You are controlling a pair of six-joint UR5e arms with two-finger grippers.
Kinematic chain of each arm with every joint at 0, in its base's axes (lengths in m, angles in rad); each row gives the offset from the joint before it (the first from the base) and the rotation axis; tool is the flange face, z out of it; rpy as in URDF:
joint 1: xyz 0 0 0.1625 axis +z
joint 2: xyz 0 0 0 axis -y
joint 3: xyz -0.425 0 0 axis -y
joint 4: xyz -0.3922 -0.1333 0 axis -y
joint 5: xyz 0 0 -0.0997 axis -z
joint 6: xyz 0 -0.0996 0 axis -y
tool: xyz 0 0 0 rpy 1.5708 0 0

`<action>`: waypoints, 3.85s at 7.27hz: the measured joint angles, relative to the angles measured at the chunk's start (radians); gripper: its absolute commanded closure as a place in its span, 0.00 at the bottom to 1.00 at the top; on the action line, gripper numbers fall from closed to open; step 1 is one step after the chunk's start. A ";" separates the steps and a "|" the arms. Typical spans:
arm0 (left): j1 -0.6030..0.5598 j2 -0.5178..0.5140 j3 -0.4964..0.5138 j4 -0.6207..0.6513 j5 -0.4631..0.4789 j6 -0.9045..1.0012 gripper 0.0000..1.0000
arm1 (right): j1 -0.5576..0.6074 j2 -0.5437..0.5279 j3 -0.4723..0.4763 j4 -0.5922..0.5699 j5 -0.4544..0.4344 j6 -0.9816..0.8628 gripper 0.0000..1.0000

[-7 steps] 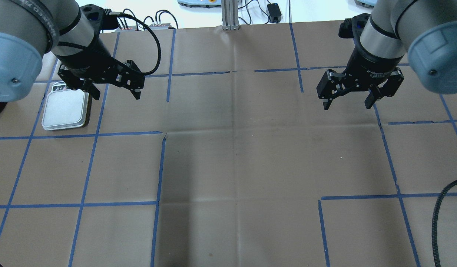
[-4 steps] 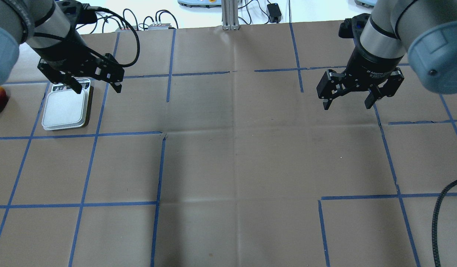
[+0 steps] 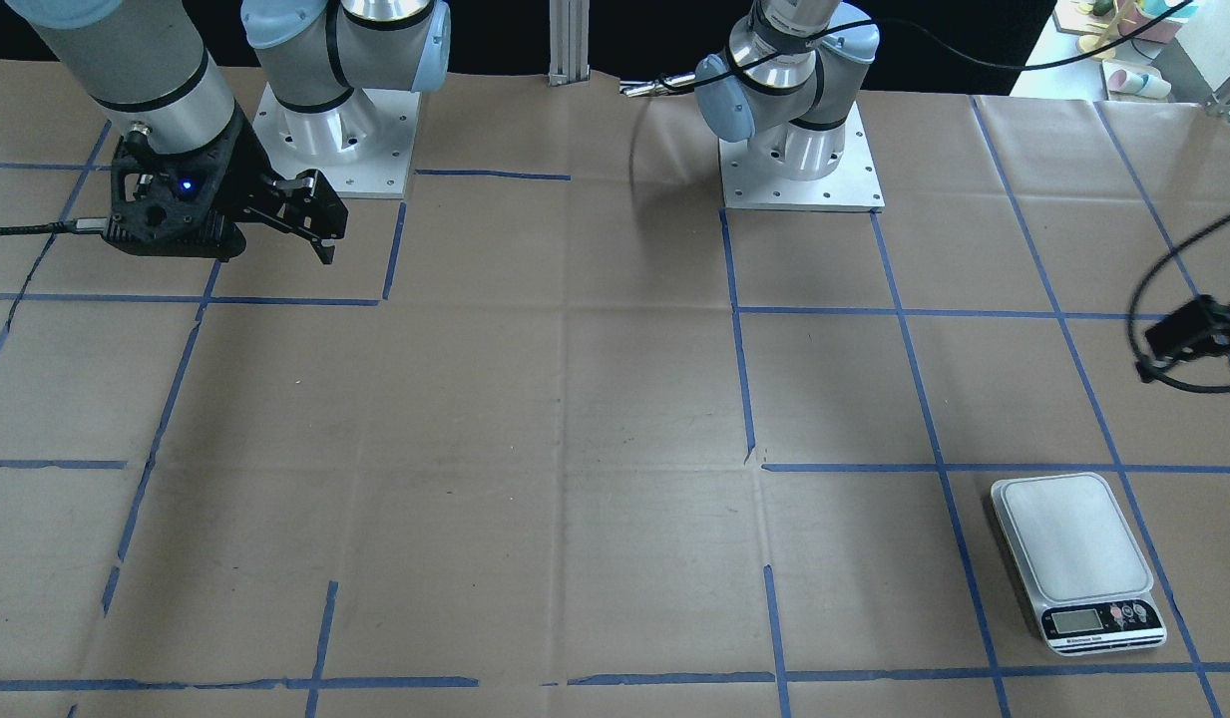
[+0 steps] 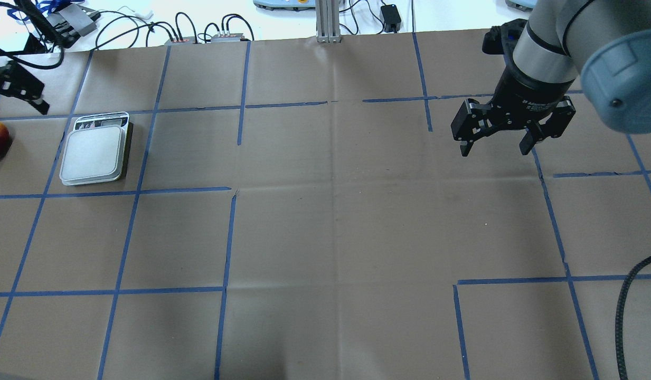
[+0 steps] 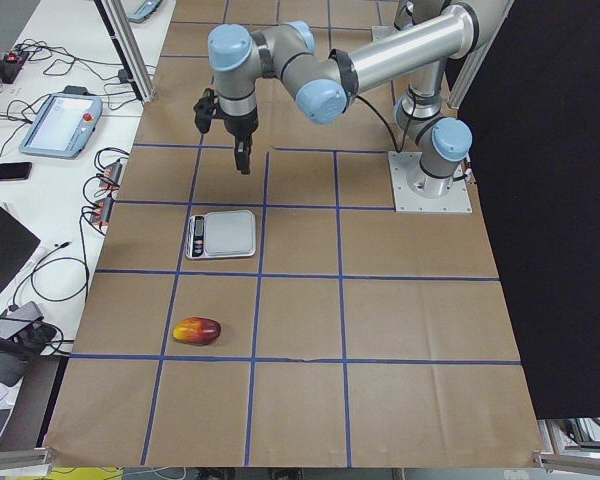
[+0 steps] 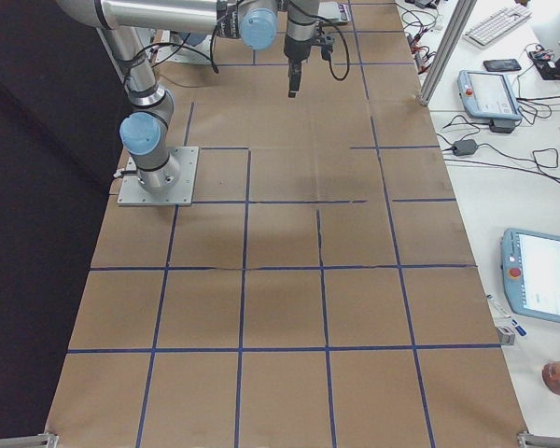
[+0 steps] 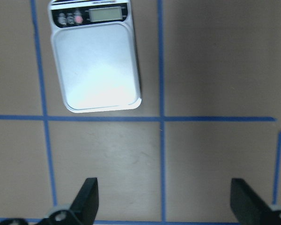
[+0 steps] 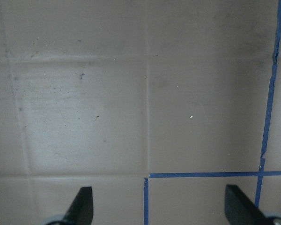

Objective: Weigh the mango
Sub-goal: 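Lower the open left gripper over the mango, then close the left gripper around the mango and lift it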

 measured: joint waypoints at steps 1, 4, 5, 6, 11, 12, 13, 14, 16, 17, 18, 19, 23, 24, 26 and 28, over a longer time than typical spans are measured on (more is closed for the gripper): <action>0.076 -0.132 0.140 0.001 0.003 0.031 0.00 | 0.000 0.000 0.000 0.000 0.000 0.000 0.00; 0.230 -0.515 0.602 -0.043 0.008 0.054 0.00 | 0.000 0.000 0.000 0.000 0.000 0.000 0.00; 0.264 -0.596 0.684 -0.062 0.005 0.066 0.01 | 0.000 0.000 0.000 0.000 0.000 0.000 0.00; 0.283 -0.645 0.712 -0.075 0.002 0.074 0.03 | 0.000 0.000 0.000 0.000 0.000 0.000 0.00; 0.288 -0.685 0.600 -0.054 0.007 0.077 0.01 | 0.000 0.000 0.000 0.000 0.000 0.000 0.00; 0.288 -0.703 0.598 -0.026 0.007 0.078 0.01 | 0.000 0.000 0.000 0.000 0.000 0.000 0.00; 0.286 -0.726 0.601 0.025 0.006 0.078 0.01 | 0.000 0.000 0.000 0.000 0.000 0.000 0.00; 0.284 -0.750 0.606 0.075 0.005 0.077 0.01 | 0.000 0.000 0.000 0.000 0.000 0.000 0.00; 0.283 -0.773 0.609 0.114 0.005 0.077 0.01 | 0.000 0.000 0.000 0.000 0.000 0.000 0.00; 0.279 -0.776 0.610 0.119 0.002 0.077 0.01 | 0.000 0.000 0.000 0.000 0.000 0.000 0.00; 0.271 -0.777 0.610 0.128 0.001 0.076 0.01 | 0.000 0.000 0.000 0.000 0.000 0.000 0.00; 0.261 -0.778 0.611 0.141 0.001 0.076 0.01 | 0.000 0.000 0.000 0.000 0.000 0.000 0.00; 0.250 -0.782 0.612 0.170 0.007 0.127 0.01 | 0.000 0.000 0.000 0.000 0.000 0.000 0.00; 0.249 -0.785 0.612 0.172 0.007 0.132 0.06 | 0.000 0.000 0.000 0.000 0.000 0.000 0.00; 0.249 -0.791 0.610 0.173 0.007 0.135 0.27 | 0.000 0.000 0.000 0.000 0.000 0.000 0.00; 0.250 -0.791 0.612 0.174 0.003 0.135 0.45 | 0.000 0.000 0.000 0.000 0.000 0.000 0.00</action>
